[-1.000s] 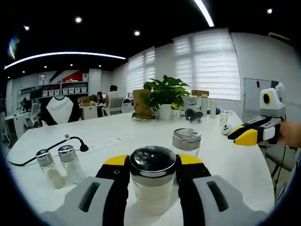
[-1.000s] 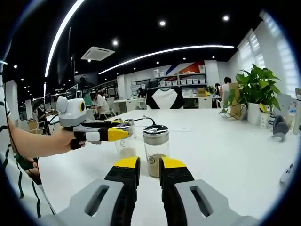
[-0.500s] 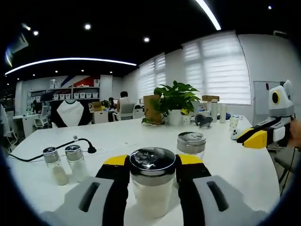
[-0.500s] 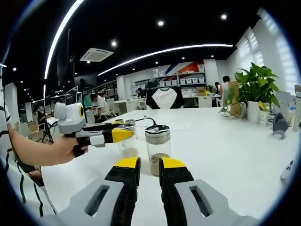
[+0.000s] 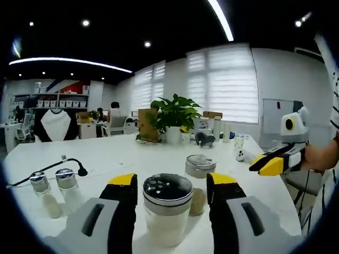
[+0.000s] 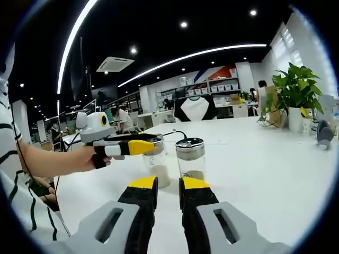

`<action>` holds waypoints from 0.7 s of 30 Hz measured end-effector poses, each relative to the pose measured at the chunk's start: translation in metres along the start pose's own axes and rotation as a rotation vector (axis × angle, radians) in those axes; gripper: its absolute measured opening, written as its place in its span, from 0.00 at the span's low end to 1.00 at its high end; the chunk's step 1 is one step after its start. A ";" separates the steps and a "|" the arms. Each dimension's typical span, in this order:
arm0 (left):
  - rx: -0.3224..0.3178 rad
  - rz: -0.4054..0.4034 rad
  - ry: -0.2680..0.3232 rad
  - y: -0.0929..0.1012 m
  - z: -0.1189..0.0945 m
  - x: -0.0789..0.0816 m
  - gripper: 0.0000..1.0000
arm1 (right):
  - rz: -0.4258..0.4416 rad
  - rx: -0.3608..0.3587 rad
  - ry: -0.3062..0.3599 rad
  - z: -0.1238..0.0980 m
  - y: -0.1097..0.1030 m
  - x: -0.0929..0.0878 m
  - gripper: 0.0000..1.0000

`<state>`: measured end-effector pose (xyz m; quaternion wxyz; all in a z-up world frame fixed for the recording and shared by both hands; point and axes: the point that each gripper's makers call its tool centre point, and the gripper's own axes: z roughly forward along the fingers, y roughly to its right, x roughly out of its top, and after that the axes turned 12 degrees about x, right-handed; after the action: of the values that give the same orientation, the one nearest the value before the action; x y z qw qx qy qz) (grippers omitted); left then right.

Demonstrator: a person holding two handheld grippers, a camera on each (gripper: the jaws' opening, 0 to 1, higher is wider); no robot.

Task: Rotate the seasoning bottle until the label or dispensing opening points toward the visible target arrow and the bottle remains upright within the marked orientation range

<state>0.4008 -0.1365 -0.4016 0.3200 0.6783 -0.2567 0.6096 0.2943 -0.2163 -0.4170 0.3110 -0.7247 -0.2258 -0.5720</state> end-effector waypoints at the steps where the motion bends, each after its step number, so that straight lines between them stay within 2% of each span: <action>1: -0.023 0.012 -0.003 -0.003 -0.001 -0.001 0.56 | -0.008 0.008 0.002 0.000 -0.002 0.001 0.14; 4: -0.085 0.039 -0.021 0.000 -0.002 -0.004 0.55 | -0.004 0.025 0.004 0.001 -0.004 0.001 0.14; 8: -0.169 0.005 -0.033 0.003 -0.003 -0.005 0.55 | 0.014 0.050 0.009 0.002 -0.009 0.001 0.14; 11: -0.195 -0.014 -0.026 0.002 -0.002 -0.002 0.55 | 0.004 0.061 0.003 0.003 -0.012 0.001 0.14; 17: -0.241 0.021 -0.047 0.007 0.000 -0.006 0.54 | -0.015 0.088 -0.022 0.007 -0.020 -0.003 0.14; 21: -0.243 0.040 -0.051 0.008 0.002 -0.011 0.49 | -0.018 0.105 -0.032 0.008 -0.025 -0.004 0.14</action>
<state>0.3951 -0.1436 -0.4118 0.3812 0.6446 -0.3503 0.5626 0.2816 -0.1930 -0.4175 0.3398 -0.7146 -0.2668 -0.5502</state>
